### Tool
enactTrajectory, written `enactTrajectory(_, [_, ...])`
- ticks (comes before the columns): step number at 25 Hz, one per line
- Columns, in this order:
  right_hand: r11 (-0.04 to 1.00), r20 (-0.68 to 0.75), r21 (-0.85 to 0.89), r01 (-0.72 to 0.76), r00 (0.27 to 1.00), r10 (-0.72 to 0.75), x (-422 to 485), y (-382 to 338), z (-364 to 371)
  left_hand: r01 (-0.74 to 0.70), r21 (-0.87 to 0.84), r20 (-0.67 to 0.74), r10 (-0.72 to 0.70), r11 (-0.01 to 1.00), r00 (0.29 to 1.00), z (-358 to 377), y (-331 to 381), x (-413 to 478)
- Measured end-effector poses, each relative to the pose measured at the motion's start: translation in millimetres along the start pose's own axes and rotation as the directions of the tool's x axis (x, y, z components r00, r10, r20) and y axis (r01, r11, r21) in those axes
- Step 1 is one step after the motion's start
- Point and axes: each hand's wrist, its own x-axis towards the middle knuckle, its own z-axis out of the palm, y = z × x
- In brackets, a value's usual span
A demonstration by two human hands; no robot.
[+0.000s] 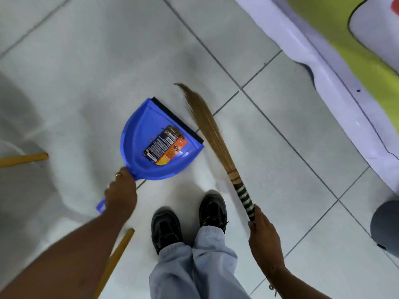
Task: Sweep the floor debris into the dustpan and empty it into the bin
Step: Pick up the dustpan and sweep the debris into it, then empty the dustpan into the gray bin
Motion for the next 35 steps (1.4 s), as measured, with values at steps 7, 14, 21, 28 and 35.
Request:
enactTrajectory(7, [0.997,-0.197,0.065,-0.028,0.98,0.04,-42.2,-5.2,-108.2,-0.082,-0.179,0.073,0.096,0.98,0.993,-93.8,113.0,-117.9])
enactTrajectory(14, [0.967,-0.438,0.249,-0.048,0.885,0.157,-55.7,56.9,-190.7,-0.298,-0.051,0.048,0.3,0.953,0.953,-136.6,233.6,-191.5])
enactTrajectory(21, [0.879,-0.338,0.373,-0.298,0.838,0.428,-31.2,230.5,-214.8,-0.399,-0.029,0.085,0.4,0.916,0.913,-62.8,379.9,-239.9])
enactTrajectory(28, [0.688,0.018,0.384,-0.616,0.75,0.662,-73.5,377.0,-230.7,-0.598,0.057,0.102,0.591,0.799,0.8,5.5,543.4,-341.2])
enactTrajectory(35, [0.704,0.273,0.332,-0.627,0.779,0.565,-105.9,429.9,-227.2,-0.924,0.207,0.464,0.798,0.323,0.383,55.2,687.2,-430.5])
